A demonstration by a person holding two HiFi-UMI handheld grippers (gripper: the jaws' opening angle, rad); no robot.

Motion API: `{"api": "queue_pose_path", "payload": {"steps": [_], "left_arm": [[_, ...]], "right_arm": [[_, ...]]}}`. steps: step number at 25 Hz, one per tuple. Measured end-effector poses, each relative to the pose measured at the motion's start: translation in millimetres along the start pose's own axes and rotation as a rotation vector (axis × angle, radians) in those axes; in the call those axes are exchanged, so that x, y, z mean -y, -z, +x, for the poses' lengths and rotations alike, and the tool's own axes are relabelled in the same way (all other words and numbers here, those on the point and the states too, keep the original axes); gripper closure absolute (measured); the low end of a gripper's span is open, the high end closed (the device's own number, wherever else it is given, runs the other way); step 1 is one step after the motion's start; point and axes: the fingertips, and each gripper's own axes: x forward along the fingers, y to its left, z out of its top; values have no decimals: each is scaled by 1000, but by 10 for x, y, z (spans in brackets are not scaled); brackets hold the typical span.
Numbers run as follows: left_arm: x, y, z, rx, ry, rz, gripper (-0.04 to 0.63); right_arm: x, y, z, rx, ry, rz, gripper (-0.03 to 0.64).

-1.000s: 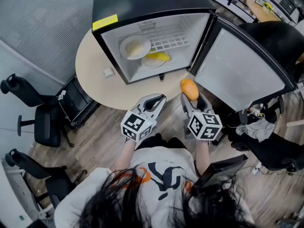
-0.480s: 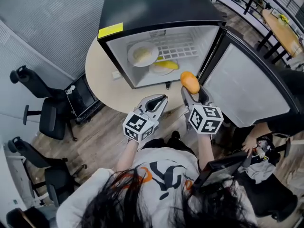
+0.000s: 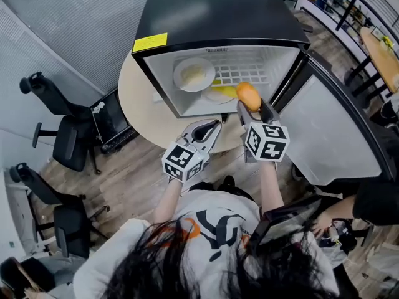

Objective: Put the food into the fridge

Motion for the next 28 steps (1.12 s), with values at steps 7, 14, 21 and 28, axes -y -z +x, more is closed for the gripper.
{"api": "queue_pose_path", "payload": {"steps": [7, 14, 21, 28], "left_arm": [[-220, -58, 0, 15, -53, 8, 583], [-347, -50, -55, 22, -96, -10, 583], [-402, -6, -136, 12, -112, -16, 583], [-411, 26, -209, 2, -107, -14, 583]], "right_arm": [[60, -131, 462, -30, 6, -96, 327], [236, -234, 841, -57, 60, -153, 327], [332, -366, 1189, -73, 103, -191, 327], [491, -371, 1439, -117, 164, -271, 327]]}}
